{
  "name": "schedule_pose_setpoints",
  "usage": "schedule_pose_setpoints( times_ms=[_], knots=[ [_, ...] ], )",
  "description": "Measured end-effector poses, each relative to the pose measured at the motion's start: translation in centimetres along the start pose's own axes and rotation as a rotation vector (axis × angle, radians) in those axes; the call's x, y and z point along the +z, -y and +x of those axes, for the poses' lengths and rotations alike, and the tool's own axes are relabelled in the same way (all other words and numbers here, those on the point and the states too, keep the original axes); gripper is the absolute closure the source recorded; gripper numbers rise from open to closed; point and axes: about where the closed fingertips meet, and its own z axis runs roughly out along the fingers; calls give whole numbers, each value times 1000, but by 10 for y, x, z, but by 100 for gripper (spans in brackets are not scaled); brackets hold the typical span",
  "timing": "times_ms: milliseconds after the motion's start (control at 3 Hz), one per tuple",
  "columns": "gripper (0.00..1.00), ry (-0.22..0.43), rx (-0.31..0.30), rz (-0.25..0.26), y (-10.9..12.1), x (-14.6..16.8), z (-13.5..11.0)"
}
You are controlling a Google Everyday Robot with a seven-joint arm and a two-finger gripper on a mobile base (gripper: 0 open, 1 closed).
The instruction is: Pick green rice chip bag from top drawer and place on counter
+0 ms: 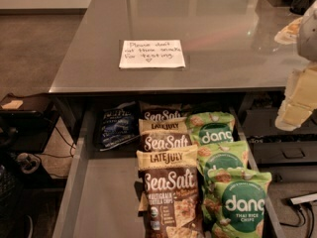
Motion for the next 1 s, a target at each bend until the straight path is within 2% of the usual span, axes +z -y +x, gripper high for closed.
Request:
schedule_pose_setpoints(
  times_ms=[333,667,1000],
  knots=[
    [0,0,0,0,0,0,0],
    [0,70,15,-22,-9,16,5],
    [0,171,44,-64,-25,49,15]
  ],
)
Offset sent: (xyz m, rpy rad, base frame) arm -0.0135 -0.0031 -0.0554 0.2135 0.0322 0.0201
